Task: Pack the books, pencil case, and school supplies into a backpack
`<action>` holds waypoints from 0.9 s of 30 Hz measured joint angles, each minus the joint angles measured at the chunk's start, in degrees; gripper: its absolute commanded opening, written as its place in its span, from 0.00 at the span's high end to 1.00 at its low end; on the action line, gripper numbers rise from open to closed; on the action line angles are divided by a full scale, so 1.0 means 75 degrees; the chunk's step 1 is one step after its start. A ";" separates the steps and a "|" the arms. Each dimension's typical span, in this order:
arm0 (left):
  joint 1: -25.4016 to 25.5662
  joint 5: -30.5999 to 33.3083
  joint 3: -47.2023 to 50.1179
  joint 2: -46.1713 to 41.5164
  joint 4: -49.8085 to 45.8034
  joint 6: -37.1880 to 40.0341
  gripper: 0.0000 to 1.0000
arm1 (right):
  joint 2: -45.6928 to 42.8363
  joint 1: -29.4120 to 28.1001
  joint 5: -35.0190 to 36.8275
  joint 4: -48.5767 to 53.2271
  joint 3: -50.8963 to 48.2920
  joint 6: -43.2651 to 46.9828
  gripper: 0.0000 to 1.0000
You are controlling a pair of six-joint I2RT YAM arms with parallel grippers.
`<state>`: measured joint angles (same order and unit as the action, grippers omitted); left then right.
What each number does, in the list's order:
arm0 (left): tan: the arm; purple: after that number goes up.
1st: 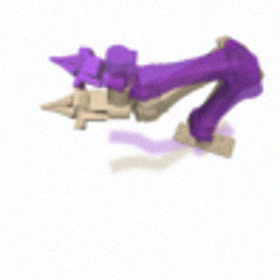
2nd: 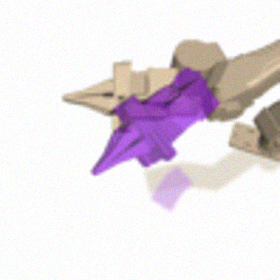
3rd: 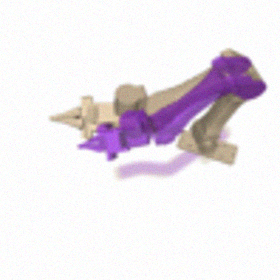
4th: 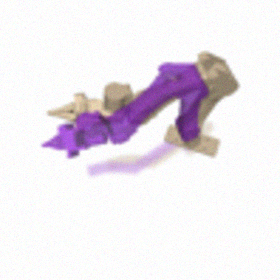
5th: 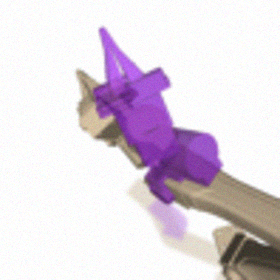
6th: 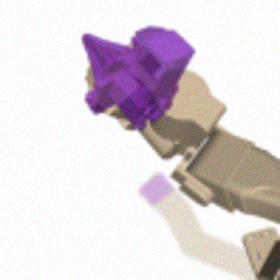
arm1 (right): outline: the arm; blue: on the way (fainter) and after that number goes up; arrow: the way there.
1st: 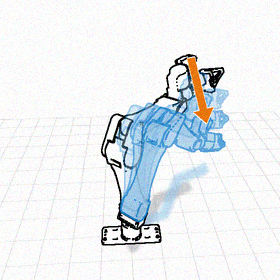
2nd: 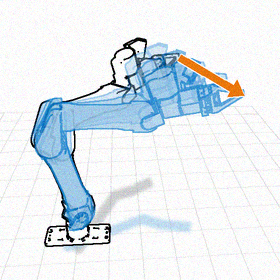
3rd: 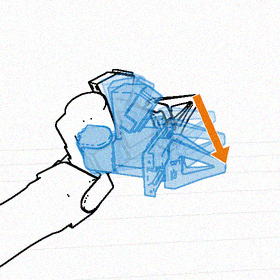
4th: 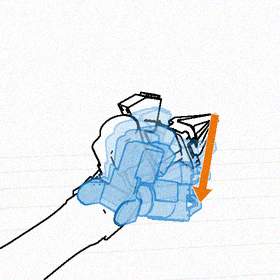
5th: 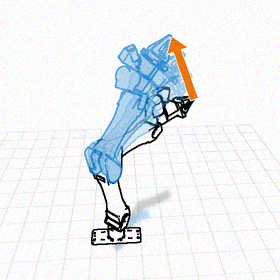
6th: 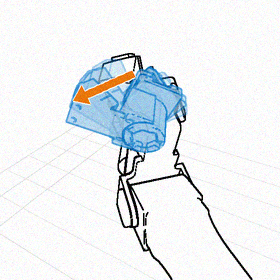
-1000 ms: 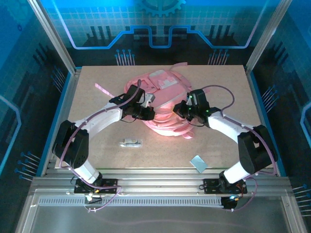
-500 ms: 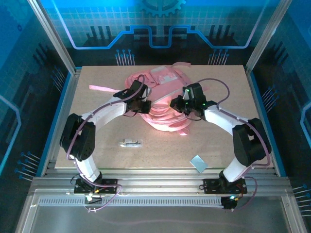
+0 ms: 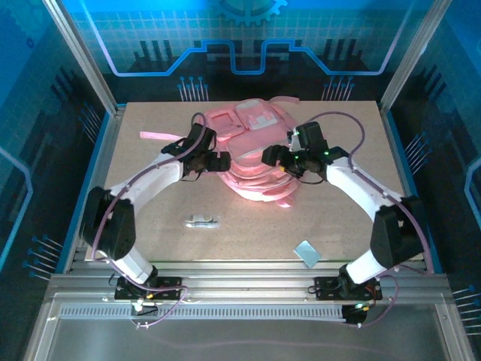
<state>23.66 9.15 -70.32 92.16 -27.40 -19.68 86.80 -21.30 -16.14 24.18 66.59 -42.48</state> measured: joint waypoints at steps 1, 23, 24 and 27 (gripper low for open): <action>0.0055 -0.0093 0.0102 -0.0198 0.0067 -0.0096 0.01 | -0.0160 0.0000 0.0114 0.0283 -0.0009 0.0085 0.10; 0.1311 -0.1693 0.1189 -0.0653 0.2101 -0.1923 0.01 | -0.2142 -0.0968 0.2454 0.4214 -0.3389 -0.1233 0.00; 0.1311 -0.1693 0.1230 -0.0653 0.2104 -0.1941 0.01 | -0.2130 -0.1070 0.2419 0.4188 -0.3480 -0.1352 0.00; 0.1311 -0.1690 0.1303 -0.0653 0.2081 -0.1970 0.01 | -0.2122 -0.1358 0.2308 0.4109 -0.3660 -0.1623 0.00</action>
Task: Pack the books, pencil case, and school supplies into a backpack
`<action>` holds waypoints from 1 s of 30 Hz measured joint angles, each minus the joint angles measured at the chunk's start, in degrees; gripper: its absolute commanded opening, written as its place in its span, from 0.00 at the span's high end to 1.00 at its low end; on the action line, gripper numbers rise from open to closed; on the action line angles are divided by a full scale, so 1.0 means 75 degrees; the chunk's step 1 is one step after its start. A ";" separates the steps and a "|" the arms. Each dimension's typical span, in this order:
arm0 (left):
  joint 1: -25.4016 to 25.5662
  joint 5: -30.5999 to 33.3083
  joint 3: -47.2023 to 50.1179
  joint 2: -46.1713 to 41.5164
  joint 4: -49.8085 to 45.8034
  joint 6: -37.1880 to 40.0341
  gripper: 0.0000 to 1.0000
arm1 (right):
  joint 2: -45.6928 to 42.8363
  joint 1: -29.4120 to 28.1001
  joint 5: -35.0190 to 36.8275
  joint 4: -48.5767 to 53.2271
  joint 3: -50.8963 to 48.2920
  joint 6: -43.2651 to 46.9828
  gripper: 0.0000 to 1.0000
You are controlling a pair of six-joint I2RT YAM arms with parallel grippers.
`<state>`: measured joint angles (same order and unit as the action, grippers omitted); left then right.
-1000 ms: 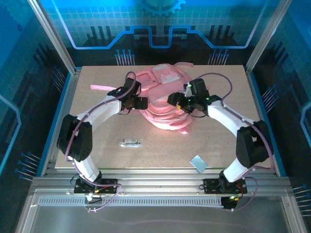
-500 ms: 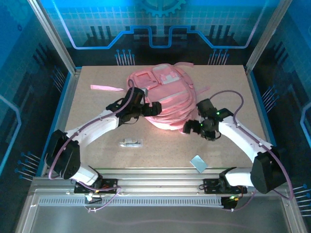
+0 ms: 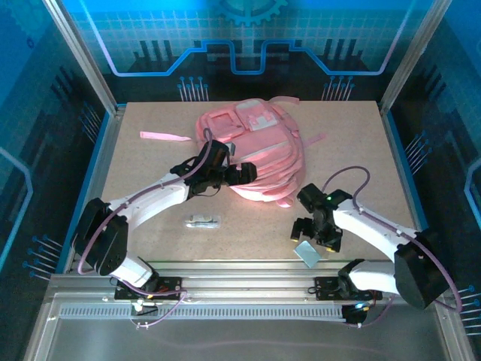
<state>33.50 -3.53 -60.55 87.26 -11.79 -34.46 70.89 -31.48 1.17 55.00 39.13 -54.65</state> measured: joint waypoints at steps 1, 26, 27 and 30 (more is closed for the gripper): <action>0.0000 0.0003 0.0003 0.0000 0.0003 0.0000 0.01 | 0.0000 -0.0052 -0.0032 -0.0017 -0.0038 -0.0061 0.00; 0.0000 0.0125 0.0335 -0.0277 0.0015 -0.0020 0.01 | 0.1163 -0.0119 -0.0880 -0.1160 -0.0023 -0.0886 0.01; 0.0000 0.0152 0.0347 -0.0306 0.0009 -0.0020 0.01 | 0.1215 -0.0157 -0.0933 -0.1285 0.0087 -0.0854 0.02; 0.0000 0.0210 0.0353 -0.0376 0.0012 -0.0020 0.01 | 0.1207 -0.0280 -0.1023 -0.1894 0.0673 -0.0641 0.01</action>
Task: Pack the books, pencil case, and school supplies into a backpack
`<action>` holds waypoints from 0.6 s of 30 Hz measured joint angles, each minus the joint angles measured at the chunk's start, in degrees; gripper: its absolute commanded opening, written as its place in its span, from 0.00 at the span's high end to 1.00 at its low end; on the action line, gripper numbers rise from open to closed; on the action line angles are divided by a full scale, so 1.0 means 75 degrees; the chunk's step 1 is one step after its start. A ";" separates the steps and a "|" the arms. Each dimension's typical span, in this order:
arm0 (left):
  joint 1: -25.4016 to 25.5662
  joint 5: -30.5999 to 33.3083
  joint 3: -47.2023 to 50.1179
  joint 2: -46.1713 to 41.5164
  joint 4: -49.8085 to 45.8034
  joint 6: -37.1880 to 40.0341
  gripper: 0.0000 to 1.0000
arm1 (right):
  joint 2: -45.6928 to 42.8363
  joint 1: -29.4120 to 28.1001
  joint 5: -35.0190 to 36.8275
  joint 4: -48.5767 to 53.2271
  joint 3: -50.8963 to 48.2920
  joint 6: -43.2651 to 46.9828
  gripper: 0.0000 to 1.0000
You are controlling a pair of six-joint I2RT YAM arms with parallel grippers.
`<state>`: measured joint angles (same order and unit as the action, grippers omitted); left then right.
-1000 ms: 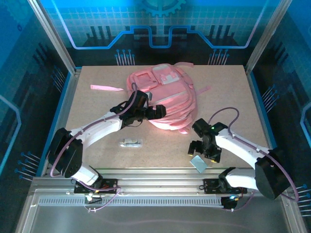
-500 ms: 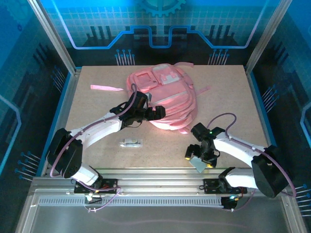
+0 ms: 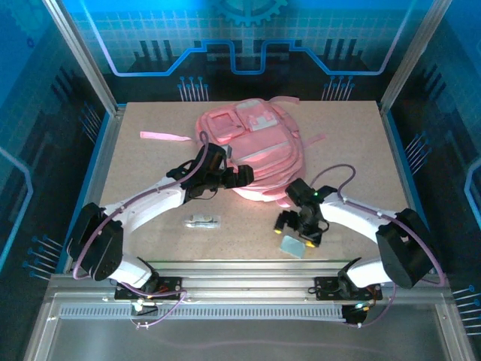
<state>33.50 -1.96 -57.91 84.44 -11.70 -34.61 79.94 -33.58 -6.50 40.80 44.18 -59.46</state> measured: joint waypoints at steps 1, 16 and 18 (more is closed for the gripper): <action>0.0000 0.0020 0.0000 -0.0015 0.0000 0.0000 0.01 | -0.0041 -0.0017 0.0012 -0.0117 0.0175 0.0055 0.01; 0.0000 0.0114 0.0044 -0.0067 0.0000 0.0003 0.01 | -0.0026 -0.0586 0.0306 0.0303 0.0300 0.1705 0.00; 0.0000 0.0114 0.0044 -0.0067 0.0000 0.0003 0.01 | 0.0251 -0.0866 0.0379 0.0306 0.0300 0.1932 0.00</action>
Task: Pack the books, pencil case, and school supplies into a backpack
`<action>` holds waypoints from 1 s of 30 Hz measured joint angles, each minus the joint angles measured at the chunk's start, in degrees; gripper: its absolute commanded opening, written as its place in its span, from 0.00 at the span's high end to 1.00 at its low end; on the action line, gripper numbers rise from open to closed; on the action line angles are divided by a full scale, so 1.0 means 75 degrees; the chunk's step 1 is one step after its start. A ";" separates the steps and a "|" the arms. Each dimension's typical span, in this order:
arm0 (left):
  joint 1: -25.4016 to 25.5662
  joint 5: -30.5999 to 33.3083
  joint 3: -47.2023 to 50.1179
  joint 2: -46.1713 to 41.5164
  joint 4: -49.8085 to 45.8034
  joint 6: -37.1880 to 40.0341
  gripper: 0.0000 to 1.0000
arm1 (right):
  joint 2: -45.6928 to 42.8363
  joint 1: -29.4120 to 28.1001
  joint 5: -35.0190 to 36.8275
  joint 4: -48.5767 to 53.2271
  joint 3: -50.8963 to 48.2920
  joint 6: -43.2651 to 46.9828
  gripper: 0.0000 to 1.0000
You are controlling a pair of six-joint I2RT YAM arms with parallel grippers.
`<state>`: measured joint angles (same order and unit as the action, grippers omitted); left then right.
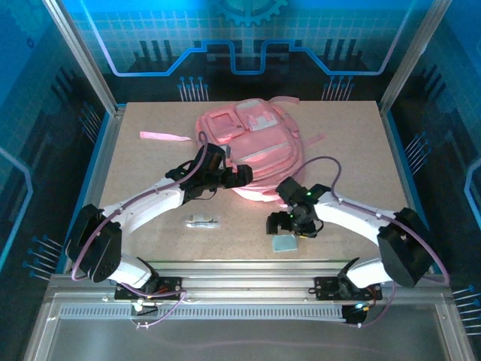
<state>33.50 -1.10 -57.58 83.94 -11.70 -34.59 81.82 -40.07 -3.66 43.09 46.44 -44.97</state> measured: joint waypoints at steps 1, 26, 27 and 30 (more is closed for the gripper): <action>0.0000 0.0000 0.0000 0.0000 0.0000 0.0000 0.01 | 0.0154 -0.0160 0.0035 0.0009 0.0003 0.0073 0.00; 0.0000 0.0300 0.0000 -0.0015 -0.0353 0.0082 0.01 | 0.0714 -0.0752 0.1099 0.0012 -0.0189 -0.0093 0.30; 0.0000 0.0350 -0.0003 -0.0029 -0.0399 0.0093 0.01 | 0.0708 -0.0752 0.1113 0.0017 -0.0201 -0.0105 0.32; 0.0000 0.0475 -0.0003 -0.0076 -0.0501 0.0204 0.01 | 0.0691 -0.0749 0.1125 0.0029 -0.0198 -0.0117 0.33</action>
<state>33.50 2.46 -57.60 83.37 -15.46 -33.06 87.00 -45.69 4.78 43.31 44.95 -45.84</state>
